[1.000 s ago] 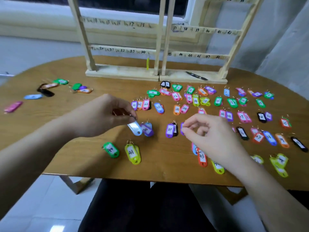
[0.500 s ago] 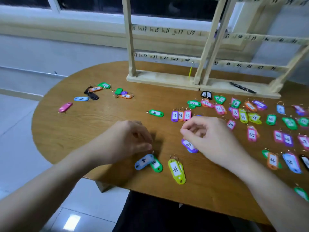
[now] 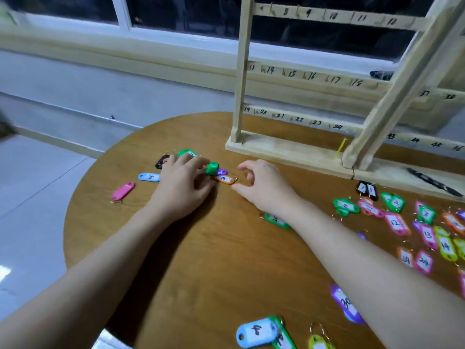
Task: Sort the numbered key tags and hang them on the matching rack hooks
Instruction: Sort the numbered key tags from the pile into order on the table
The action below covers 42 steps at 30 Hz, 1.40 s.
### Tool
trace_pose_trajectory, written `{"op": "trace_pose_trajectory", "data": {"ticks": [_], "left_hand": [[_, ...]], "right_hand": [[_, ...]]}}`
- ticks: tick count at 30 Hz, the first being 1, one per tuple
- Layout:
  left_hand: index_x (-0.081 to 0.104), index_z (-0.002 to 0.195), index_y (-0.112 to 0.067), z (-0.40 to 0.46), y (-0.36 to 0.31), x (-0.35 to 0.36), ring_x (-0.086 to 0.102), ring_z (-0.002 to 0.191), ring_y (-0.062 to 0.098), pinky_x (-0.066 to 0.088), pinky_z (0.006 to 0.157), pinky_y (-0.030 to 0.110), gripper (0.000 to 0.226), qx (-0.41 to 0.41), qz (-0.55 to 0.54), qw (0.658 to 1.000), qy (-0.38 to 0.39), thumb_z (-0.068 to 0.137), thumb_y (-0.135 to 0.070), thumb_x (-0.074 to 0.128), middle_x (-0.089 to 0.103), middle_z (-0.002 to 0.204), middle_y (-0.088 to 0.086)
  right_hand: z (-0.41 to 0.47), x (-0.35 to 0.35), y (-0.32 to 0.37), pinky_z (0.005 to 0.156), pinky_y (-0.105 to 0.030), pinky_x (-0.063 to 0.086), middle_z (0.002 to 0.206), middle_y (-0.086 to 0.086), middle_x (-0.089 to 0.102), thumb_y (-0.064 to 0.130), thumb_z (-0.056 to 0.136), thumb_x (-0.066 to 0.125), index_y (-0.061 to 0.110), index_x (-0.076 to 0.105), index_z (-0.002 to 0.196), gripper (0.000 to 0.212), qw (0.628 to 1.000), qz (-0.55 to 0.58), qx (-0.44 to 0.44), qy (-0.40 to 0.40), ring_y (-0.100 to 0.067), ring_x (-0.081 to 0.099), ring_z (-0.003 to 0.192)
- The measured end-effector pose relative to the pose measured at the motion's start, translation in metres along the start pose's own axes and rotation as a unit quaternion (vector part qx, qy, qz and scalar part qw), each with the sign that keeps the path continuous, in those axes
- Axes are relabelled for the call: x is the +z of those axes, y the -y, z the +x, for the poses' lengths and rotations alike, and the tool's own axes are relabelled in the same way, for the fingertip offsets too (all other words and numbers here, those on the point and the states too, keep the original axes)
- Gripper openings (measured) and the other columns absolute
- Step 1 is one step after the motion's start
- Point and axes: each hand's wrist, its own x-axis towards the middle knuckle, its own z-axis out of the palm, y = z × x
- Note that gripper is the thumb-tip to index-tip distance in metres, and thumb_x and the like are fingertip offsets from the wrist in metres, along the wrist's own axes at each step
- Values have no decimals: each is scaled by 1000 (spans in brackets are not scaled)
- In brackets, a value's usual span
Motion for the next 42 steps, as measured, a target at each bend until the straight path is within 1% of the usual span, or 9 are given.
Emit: {"op": "trace_pose_trajectory", "data": {"ticks": [3,10,13,16,20,28,32,36,42], "left_hand": [[64,128,-26,19,1,6,47,106,28,38,94,47,60,12,24,999,37,82,-61,48,61,114,-2],[74,112,-24,31,11,15,50,98,24,37,85,39,19,56,-14,998,-17,97,-25,62,63,97,-3],[77,99,-22,32,15,16,53,88,24,45,82,46,17,60,-46,996,-39,94,-26,61,65,86,-4],[79,96,-23,31,14,12,54,87,21,46,81,45,17,46,-70,995,-51,90,-33,67,67,84,-4],[77,91,-18,30,10,7,53,79,17,41,72,37,18,50,-98,993,-32,96,-27,62,65,79,-1],[63,92,-21,27,7,-2,52,64,-5,37,63,11,16,-17,-220,975,7,103,-15,53,59,72,-10],[62,101,-19,27,10,-1,56,62,-1,42,63,17,4,-32,-314,948,30,101,-17,59,70,78,-6],[67,98,-18,28,9,-2,52,63,-3,38,63,15,10,-22,-273,961,35,102,-20,58,63,72,-17],[72,98,-26,28,10,-5,57,75,1,42,71,23,14,-19,-230,972,44,101,-25,58,68,88,-6]], "right_hand": [[22,9,4,92,-41,51,102,7,54,52,88,70,27,66,125,45,1000,-20,5,-1,-18,56,105],[39,3,-7,64,-27,46,79,12,60,38,84,80,29,68,89,16,996,63,39,40,-9,56,74],[37,-5,-14,51,-14,33,72,10,56,31,89,78,24,70,90,11,988,132,40,70,-1,47,58],[35,-7,-20,44,-16,34,67,4,54,24,94,72,17,67,96,9,972,211,64,77,-1,42,43],[36,-5,-22,48,-29,42,81,-8,59,15,96,68,12,63,98,6,957,273,69,67,-16,52,62],[42,-3,-23,37,-19,40,81,-9,65,10,96,66,13,67,102,6,937,337,75,49,-9,52,54],[42,0,-25,36,-20,38,83,-18,64,12,93,69,15,75,97,8,937,343,58,34,-9,51,51],[41,0,-26,39,-19,42,76,-12,60,12,98,62,21,74,97,15,941,330,56,46,-15,54,59],[42,-3,-25,41,-17,42,77,-6,54,11,102,55,22,71,105,19,942,323,65,71,-8,52,53]]}}
